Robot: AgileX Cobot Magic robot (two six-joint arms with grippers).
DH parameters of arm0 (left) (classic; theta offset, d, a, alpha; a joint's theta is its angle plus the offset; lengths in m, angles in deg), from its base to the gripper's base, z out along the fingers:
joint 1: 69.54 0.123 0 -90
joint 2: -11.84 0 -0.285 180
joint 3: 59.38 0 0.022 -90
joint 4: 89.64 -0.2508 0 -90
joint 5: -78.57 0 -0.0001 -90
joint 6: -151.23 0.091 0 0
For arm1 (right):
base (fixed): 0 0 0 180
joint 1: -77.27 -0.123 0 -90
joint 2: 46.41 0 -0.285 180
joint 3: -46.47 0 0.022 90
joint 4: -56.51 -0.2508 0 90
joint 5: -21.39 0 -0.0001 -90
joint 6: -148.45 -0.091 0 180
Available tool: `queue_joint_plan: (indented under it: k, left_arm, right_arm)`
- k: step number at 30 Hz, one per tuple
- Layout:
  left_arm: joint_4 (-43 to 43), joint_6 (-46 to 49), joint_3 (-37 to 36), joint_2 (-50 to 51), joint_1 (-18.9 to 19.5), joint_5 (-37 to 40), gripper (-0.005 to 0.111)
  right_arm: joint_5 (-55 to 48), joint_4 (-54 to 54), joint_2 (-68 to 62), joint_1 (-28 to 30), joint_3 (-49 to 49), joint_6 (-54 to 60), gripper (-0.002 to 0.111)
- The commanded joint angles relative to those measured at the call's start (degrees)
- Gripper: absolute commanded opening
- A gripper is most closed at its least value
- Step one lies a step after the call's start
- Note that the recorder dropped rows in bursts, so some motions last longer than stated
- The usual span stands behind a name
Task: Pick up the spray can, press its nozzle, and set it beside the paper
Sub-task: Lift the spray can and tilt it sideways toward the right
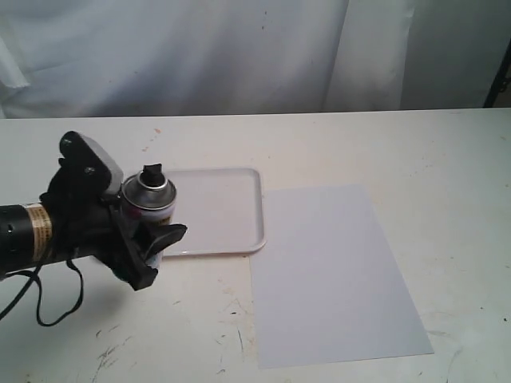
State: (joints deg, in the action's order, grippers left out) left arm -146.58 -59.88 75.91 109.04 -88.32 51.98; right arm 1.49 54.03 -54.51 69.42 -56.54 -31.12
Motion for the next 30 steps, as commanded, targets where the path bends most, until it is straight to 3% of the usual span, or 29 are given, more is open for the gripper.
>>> queue_joint_plan:
  k: [1, 12, 30]
  left_arm:
    - [1.08, -3.05, 3.58, -0.94, -5.60, 9.39, 0.000]
    - [0.87, -3.25, 11.37, -0.94, -13.89, 26.09, 0.000]
    - [1.13, -5.59, 12.09, -0.48, -14.48, 25.67, 0.000]
  right_arm:
    - [0.11, -0.12, 0.31, 0.48, 0.22, 0.10, 0.000]
    - [0.11, -0.12, 0.31, 0.48, 0.22, 0.10, 0.000]
    - [0.11, -0.01, 0.31, 0.48, 0.22, 0.10, 0.000]
